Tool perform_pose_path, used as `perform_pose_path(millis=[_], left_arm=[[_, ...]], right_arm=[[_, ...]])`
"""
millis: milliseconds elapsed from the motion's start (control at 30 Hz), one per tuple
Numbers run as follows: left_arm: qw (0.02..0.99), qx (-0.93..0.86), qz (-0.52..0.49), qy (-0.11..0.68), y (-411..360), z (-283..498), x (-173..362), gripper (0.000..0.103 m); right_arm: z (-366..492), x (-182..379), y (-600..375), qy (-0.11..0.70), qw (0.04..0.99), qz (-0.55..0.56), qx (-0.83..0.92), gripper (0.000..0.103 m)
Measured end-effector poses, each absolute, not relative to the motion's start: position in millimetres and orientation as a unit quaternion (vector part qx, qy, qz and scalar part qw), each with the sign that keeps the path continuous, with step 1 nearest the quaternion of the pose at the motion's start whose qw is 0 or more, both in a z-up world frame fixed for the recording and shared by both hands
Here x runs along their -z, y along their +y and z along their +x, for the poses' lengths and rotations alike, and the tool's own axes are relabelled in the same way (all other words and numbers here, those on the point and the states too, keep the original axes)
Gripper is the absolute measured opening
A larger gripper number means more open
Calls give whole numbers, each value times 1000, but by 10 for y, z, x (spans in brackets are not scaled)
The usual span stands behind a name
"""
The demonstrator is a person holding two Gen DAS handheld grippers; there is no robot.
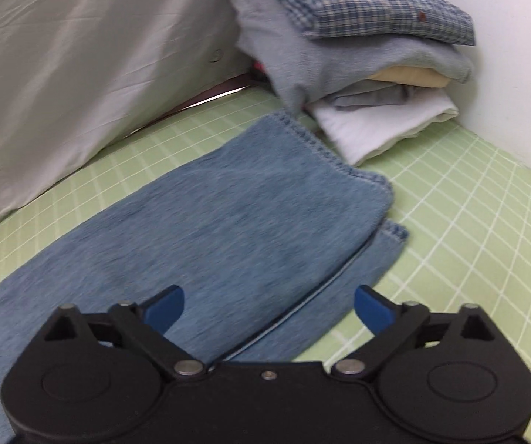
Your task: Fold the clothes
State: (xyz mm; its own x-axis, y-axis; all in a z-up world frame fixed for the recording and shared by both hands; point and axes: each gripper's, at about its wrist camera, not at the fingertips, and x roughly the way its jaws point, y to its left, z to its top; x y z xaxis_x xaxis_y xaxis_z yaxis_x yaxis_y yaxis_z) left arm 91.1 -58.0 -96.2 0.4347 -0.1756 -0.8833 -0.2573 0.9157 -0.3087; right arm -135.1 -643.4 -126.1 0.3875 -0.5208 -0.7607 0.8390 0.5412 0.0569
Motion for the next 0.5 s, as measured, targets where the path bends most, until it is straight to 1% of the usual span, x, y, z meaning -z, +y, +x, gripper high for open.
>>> perform_pose_path(millis=[100,233,333,500], left_arm=[[819,-44,-234,522,-230,1021,1015,103],[824,-39,-246,509,72,1252,1071,103],[828,-35,-250,501,226,1430,1114,103],[842,-13,-238,485,316,1685,1199,103]], right_arm=[[-1158,1266,-6110,390,810,211,383,103],[-968,1306,-5718,424,810,178,364,103],[-866,1308,-5531,437,801,178,368,103],[-755,1301,-5279,433,787,201,390,103]])
